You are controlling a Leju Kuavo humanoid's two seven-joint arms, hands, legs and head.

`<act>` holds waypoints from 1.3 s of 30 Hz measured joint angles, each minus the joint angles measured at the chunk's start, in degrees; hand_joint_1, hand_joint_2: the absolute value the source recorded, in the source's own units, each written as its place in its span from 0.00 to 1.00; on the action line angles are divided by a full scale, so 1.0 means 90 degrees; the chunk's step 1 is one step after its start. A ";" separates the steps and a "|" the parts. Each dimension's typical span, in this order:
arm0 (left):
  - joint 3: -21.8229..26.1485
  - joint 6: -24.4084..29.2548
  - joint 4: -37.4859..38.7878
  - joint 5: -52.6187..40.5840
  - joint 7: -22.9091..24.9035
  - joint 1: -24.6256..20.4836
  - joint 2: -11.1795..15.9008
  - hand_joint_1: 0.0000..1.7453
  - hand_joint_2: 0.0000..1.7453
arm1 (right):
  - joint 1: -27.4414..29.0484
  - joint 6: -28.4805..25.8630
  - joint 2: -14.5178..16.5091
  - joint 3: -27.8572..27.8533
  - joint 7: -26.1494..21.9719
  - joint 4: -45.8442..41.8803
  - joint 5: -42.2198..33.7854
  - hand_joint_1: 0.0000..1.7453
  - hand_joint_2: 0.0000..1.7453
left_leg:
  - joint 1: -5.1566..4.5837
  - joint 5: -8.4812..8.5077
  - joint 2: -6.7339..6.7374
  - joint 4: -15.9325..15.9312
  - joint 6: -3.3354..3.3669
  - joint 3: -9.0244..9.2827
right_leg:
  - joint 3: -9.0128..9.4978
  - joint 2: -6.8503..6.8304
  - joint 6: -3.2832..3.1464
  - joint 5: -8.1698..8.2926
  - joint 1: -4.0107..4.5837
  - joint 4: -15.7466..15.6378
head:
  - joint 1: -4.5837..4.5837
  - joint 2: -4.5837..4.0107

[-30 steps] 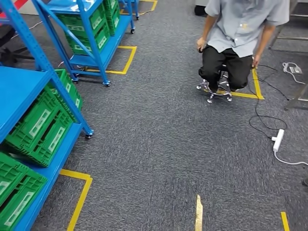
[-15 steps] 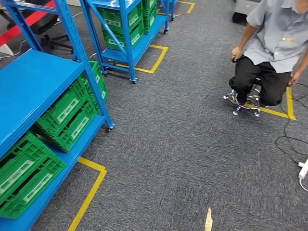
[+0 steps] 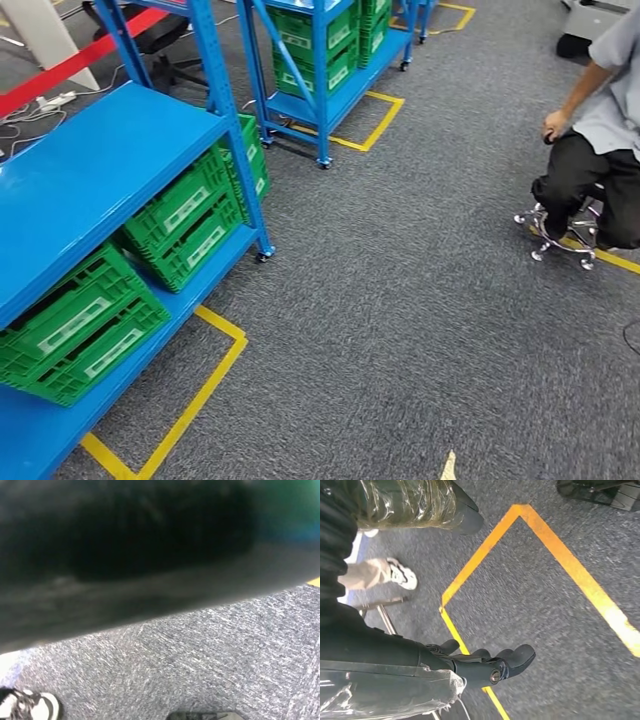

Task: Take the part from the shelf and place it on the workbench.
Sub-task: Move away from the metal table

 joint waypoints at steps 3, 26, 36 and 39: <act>0.0003 -0.0001 0.0000 -0.0006 -0.0006 -0.0013 0.0007 0.00 0.00 | -0.0016 0.0001 -0.0001 0.0018 0.0001 0.0013 0.0000 0.00 1.00 | -0.0021 -0.0026 -0.0058 -0.0158 0.0080 0.0038 | 0.0053 -0.0199 0.0088 -0.0054 0.0031 -0.0018 | 0.0012 0.0000; 0.0036 0.0021 0.0000 -0.0020 0.0005 0.0034 0.0026 0.00 0.00 | 0.0000 0.0087 -0.0064 0.0084 0.0115 0.0080 -0.0005 0.00 1.00 | 0.0100 -0.0732 -0.0490 0.1559 -0.0149 -0.0783 | -0.0157 0.0289 -0.0111 0.0117 -0.0036 0.0008 | 0.0017 0.0000; 0.0040 0.0041 0.0000 -0.0017 0.0006 0.0041 0.0028 0.00 0.00 | -0.0051 0.0088 -0.0064 0.0095 0.0113 0.0098 -0.0004 0.00 1.00 | 0.0045 0.0017 -0.0218 -0.0258 0.0172 0.0093 | -0.0116 0.0114 0.0143 -0.0226 0.0011 0.0290 | 0.0045 0.0000; 0.0041 0.0037 0.0000 -0.0021 0.0007 0.0024 0.0019 0.00 0.00 | -0.0024 0.0090 -0.0065 0.0111 0.0114 0.0106 -0.0004 0.00 1.00 | 0.0061 0.0025 -0.0443 -0.0267 0.0224 0.0095 | -0.0716 0.0514 0.0184 -0.0783 -0.0017 0.1507 | 0.0091 0.0000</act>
